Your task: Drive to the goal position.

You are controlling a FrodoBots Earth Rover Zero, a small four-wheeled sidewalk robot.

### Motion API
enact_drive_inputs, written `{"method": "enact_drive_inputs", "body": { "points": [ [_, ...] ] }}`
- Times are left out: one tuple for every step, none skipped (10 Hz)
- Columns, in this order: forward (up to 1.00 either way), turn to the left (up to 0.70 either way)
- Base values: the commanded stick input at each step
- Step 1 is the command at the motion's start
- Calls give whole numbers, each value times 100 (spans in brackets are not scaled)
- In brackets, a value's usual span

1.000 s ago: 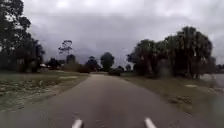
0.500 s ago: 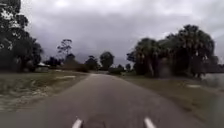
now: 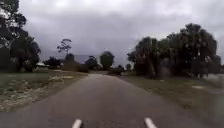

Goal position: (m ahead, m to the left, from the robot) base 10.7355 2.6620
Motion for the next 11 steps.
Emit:
{"method": "enact_drive_inputs", "body": {
  "points": [
    [84, 3],
    [84, 3],
    [84, 3],
    [84, 3],
    [84, 3],
    [84, 3],
    [84, 3],
    [84, 3],
    [84, 3],
    [84, 3],
    [84, 3]
  ]
}}
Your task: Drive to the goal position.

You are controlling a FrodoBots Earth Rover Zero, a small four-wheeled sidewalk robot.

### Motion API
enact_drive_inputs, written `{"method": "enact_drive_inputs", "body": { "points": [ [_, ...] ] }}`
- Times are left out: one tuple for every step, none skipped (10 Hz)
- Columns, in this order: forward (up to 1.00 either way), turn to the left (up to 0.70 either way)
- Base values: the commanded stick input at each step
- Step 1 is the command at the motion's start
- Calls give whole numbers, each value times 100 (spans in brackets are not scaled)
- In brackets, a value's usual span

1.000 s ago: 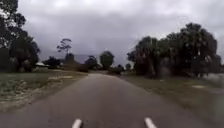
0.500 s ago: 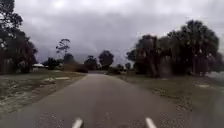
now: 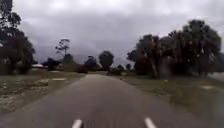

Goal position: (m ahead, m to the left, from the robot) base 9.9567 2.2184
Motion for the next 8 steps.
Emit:
{"method": "enact_drive_inputs", "body": {
  "points": [
    [84, 3],
    [84, 3],
    [84, 3],
    [84, 3],
    [84, 3],
    [84, 3],
    [84, 3],
    [84, 3]
  ]
}}
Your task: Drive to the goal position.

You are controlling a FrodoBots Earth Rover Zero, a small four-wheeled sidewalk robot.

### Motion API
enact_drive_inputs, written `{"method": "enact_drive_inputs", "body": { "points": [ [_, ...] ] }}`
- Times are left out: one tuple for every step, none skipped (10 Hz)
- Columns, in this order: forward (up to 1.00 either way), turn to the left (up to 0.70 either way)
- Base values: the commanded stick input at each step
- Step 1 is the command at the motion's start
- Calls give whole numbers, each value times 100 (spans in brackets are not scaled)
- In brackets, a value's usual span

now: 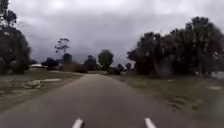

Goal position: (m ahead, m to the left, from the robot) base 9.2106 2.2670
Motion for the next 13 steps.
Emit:
{"method": "enact_drive_inputs", "body": {
  "points": [
    [84, 3],
    [84, 3],
    [84, 3],
    [84, 3],
    [84, 3],
    [84, 3],
    [84, 3],
    [84, 13],
    [84, 29],
    [84, 20],
    [84, 3],
    [84, 3],
    [84, 10]
  ]
}}
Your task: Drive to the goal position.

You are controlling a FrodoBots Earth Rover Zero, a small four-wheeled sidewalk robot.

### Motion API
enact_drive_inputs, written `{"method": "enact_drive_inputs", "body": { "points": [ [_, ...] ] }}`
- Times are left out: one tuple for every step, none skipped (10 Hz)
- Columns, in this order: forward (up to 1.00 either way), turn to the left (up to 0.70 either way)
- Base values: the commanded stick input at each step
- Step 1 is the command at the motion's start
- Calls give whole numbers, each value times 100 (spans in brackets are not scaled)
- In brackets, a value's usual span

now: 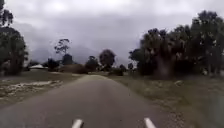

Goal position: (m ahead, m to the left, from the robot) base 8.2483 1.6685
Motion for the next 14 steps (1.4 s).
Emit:
{"method": "enact_drive_inputs", "body": {
  "points": [
    [84, 20],
    [84, 27],
    [84, 31],
    [84, 11],
    [84, 3],
    [84, 3],
    [84, 3],
    [84, 3],
    [84, 3],
    [84, 3],
    [84, 3],
    [84, 3],
    [84, 3],
    [84, 3]
  ]
}}
